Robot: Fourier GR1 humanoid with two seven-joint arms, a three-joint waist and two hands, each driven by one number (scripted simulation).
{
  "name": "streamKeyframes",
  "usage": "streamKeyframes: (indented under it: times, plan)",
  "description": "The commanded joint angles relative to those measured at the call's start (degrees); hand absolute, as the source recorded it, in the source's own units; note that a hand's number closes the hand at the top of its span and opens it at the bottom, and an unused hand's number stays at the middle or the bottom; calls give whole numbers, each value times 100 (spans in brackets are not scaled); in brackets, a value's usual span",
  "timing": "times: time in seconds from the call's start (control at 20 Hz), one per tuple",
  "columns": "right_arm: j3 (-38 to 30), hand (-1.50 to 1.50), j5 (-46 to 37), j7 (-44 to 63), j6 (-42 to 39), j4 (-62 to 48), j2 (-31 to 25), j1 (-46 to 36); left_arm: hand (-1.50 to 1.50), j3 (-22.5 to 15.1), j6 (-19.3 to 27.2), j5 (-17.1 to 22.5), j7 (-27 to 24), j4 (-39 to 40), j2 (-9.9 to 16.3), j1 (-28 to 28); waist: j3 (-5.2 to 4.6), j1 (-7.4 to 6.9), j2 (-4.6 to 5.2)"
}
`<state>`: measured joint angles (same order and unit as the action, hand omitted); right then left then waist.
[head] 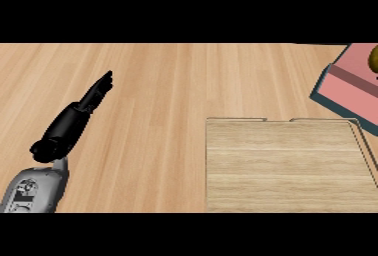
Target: Pick the lemon from the tray and place it in the cardboard box
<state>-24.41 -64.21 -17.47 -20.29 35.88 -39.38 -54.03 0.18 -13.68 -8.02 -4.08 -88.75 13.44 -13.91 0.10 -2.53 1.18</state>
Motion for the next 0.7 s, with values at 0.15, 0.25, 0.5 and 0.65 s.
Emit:
streamKeyframes:
  times: [0.15, 0.25, 0.5, 0.65]
  plan:
    - [429, 150, -564, -399, -67, -1389, -455, -72, 0, -176, 77, -139, -41, 169, -197, -147, 8, -92, 51]
    - [449, -150, -482, -982, -458, -1650, -635, -274, 0, -187, 87, -143, -20, 102, -217, -112, 9, -85, 30]
    - [307, -150, -257, -1957, -531, -1947, -694, -431, 0, -16, -39, -51, -29, 132, -45, -144, 12, -82, 26]
    - [-531, -150, 579, -2224, -473, -1967, -615, -572, 0, 6, 8, -38, -45, 174, -95, -77, 15, 18, -4]
